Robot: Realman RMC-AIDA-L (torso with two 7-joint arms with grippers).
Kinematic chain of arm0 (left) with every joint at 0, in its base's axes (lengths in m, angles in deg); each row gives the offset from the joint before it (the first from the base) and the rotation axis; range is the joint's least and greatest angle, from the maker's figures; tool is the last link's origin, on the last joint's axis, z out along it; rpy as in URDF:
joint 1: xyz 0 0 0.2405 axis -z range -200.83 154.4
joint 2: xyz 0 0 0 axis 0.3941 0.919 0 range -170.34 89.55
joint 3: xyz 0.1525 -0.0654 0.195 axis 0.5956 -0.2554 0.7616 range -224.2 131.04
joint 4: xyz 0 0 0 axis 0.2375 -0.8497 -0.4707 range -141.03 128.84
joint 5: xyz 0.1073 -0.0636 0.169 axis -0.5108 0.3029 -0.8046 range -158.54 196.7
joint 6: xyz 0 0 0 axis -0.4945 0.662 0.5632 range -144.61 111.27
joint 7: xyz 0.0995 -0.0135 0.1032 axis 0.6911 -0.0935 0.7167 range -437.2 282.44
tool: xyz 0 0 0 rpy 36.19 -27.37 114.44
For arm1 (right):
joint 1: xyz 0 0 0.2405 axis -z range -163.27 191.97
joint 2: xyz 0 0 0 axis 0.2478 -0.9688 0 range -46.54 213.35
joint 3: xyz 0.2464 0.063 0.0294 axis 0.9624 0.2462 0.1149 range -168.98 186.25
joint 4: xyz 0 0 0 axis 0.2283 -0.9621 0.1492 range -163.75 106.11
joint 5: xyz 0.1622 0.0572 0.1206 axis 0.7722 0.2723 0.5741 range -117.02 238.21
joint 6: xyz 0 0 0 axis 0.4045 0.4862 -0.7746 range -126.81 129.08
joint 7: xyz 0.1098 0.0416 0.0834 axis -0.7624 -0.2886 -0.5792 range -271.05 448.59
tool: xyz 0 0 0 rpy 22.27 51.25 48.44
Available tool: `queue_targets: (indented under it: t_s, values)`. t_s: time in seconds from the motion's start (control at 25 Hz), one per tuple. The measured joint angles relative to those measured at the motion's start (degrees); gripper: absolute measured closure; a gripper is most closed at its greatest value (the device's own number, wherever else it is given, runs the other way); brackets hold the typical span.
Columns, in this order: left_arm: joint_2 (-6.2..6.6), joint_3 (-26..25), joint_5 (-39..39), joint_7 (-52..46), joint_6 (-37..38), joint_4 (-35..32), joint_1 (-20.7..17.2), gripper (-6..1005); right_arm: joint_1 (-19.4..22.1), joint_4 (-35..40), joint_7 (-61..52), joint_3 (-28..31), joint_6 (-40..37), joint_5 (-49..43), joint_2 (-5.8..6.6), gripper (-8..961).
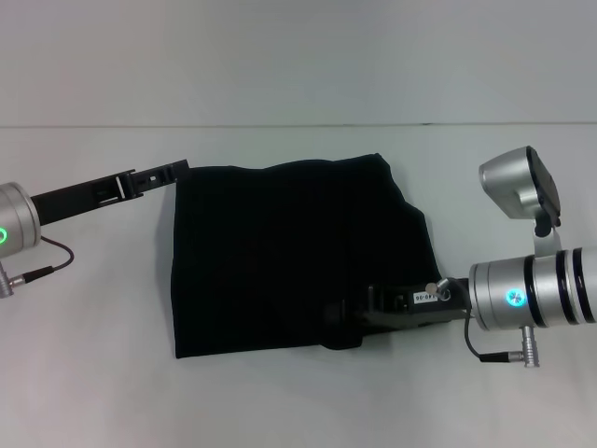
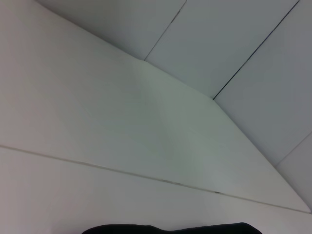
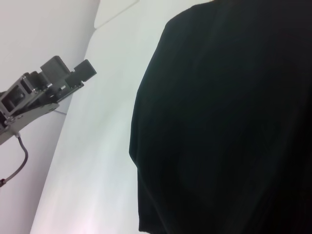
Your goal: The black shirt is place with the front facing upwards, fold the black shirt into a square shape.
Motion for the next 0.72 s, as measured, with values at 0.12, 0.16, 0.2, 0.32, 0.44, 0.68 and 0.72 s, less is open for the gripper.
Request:
queue_targets:
  t_s: [0.12,0.16,0.2,0.32,0.44,0.68,0.72]
  values:
    - [0.0,0.0,0.0,0.37,0.0,0.04,-0.07,93,0.0,-0.05,0.64,0.1,0.0,0.93,0.0,718]
    - [-0.02,-0.03,0.0,0.58,0.0,0.03,-0.18,93,0.01,-0.11,1.03,0.04,-0.11,1.68,0.0,757]
    - [-0.06,-0.1,0.1,0.88,0.0,0.03,-0.33,93,0.06,-0.14,1.33,-0.02,-0.21,2.28,0.0,795]
    - [-0.24,-0.64,1.04,2.05,0.13,0.0,-0.99,93,0.38,0.09,1.67,0.0,-0.37,3.73,0.1,876]
    - [-0.32,-1.01,1.62,2.69,0.53,0.0,-1.44,93,0.59,0.42,2.27,0.17,-0.52,5.89,0.29,893]
    - [-0.53,-1.44,1.72,2.81,1.34,-0.01,-2.17,93,0.99,2.18,4.88,0.21,-1.4,12.36,0.6,897]
    - [-0.55,-1.47,1.73,2.81,1.44,-0.01,-2.28,93,1.1,2.8,5.02,0.21,-1.6,13.12,0.6,897]
